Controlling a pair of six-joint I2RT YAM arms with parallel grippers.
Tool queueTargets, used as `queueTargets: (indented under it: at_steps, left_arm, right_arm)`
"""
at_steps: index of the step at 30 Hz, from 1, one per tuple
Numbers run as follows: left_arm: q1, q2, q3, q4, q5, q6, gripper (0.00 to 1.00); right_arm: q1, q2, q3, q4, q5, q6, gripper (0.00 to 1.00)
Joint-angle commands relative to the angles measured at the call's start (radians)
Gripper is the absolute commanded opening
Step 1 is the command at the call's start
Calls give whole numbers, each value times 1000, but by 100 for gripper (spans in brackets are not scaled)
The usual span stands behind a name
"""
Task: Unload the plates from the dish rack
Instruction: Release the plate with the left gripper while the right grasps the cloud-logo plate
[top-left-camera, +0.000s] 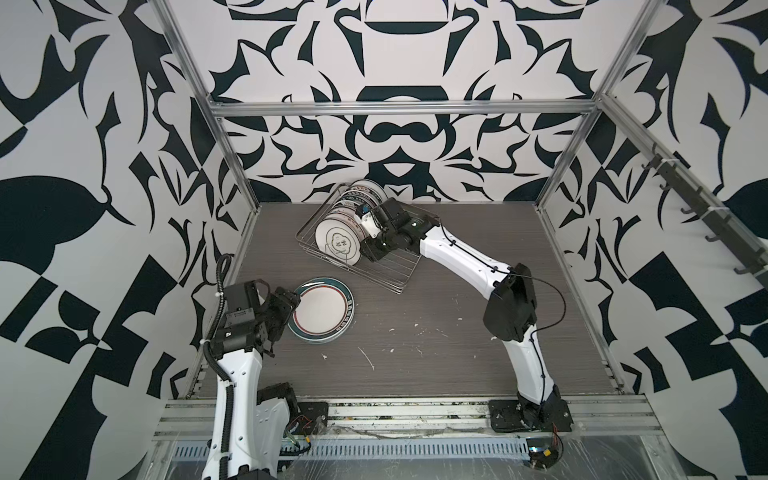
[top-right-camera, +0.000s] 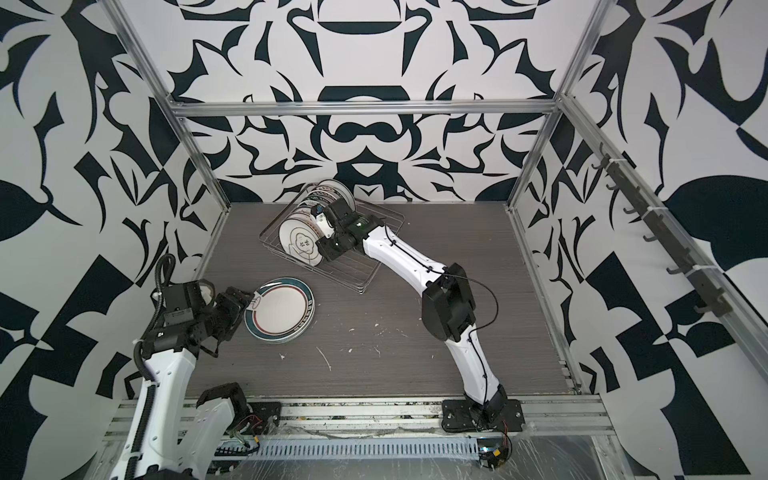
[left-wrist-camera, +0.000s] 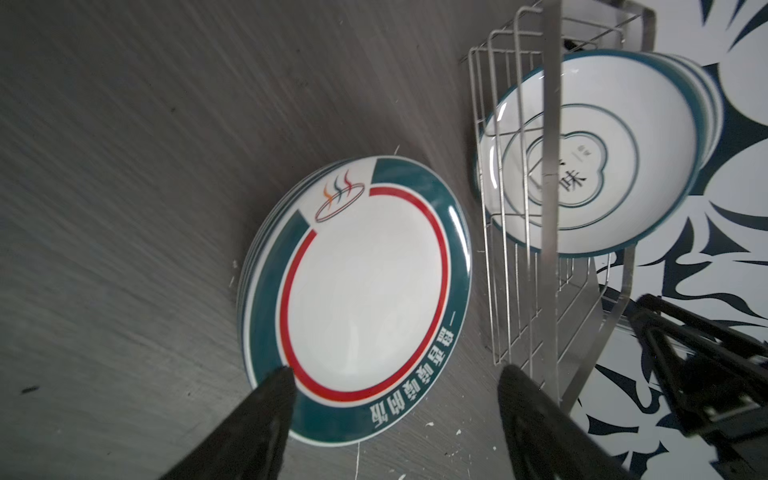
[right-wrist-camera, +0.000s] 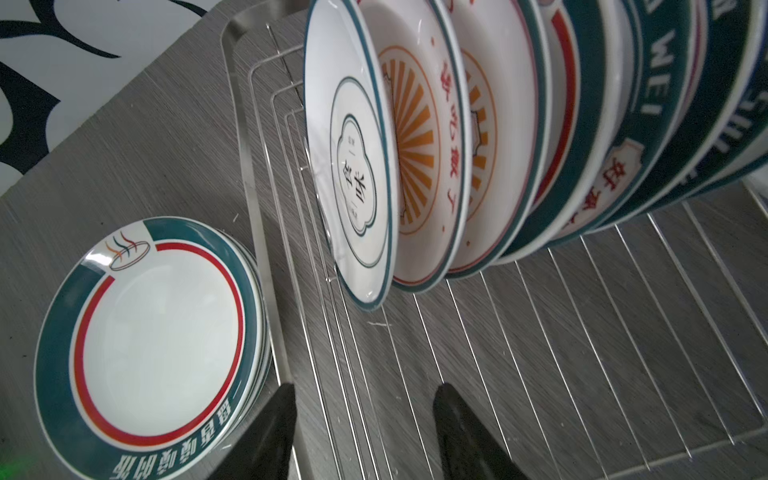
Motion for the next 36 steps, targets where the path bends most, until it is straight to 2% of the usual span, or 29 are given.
queueTargets:
  at_steps: [1, 2, 4, 8, 12, 20, 23, 30, 36]
  left_arm:
    - [-1, 14, 59, 21, -22, 40, 84]
    - [-1, 17, 69, 21, -21, 44, 84]
    - [-2, 16, 89, 18, -21, 54, 90]
    - [-1, -12, 99, 29, -17, 53, 93]
    - [-2, -60, 91, 30, -56, 4, 99]
    - [-1, -123, 61, 20, -80, -69, 99]
    - [-1, -125, 56, 19, -77, -76, 99]
    - [-1, -136, 56, 26, -50, -47, 99]
    - [0, -168, 32, 46, -38, -26, 99]
  right_arm:
    - [-5, 16, 90, 67, -28, -27, 57]
    - [-5, 29, 108, 67, -31, -27, 57]
    - [-5, 55, 146, 68, -38, -23, 57]
    - [-10, 103, 206, 70, -38, -15, 57]
    - [-23, 145, 260, 70, -60, 3, 57]
    - [-40, 238, 370, 72, -129, 7, 55]
    - [-46, 260, 373, 100, -163, 5, 50]
    - [-47, 301, 352, 174, -205, 3, 27]
    - [-48, 313, 348, 192, -211, 1, 15]
